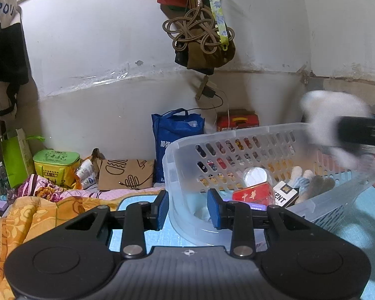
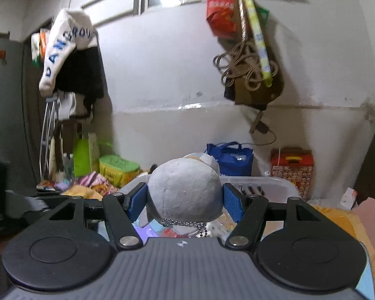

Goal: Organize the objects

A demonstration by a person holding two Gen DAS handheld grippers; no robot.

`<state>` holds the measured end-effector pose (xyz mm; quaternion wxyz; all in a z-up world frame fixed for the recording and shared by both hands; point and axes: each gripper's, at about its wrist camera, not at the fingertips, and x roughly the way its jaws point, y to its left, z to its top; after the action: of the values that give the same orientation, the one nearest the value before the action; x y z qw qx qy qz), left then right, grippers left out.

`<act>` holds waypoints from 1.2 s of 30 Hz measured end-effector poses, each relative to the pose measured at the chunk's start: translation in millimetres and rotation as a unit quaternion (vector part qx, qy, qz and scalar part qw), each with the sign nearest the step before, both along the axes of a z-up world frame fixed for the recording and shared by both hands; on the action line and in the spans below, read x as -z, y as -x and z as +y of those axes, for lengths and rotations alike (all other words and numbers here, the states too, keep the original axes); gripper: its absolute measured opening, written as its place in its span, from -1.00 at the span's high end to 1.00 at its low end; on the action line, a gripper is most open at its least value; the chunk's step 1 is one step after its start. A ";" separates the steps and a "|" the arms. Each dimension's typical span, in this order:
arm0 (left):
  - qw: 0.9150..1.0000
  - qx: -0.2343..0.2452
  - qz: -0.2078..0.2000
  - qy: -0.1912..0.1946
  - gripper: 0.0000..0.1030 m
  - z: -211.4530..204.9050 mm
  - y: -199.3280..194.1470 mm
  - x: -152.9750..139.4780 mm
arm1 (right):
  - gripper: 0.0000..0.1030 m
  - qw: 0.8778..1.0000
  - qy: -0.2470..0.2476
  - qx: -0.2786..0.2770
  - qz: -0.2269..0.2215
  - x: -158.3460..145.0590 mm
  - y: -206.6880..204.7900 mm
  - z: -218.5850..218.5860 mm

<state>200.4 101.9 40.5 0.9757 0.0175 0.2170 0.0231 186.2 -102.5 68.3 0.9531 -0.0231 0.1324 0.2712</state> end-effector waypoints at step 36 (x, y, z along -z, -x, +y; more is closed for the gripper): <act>1.000 -0.002 -0.005 -0.004 0.24 -0.1 1.0 1.5 | -1.00 0.988 -0.096 0.112 0.051 86.5 55.7 -98.6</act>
<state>199.4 101.8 39.0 0.9766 0.0207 0.2125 0.0259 130.5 -201.0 -18.2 0.9672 0.0971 0.1557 0.1754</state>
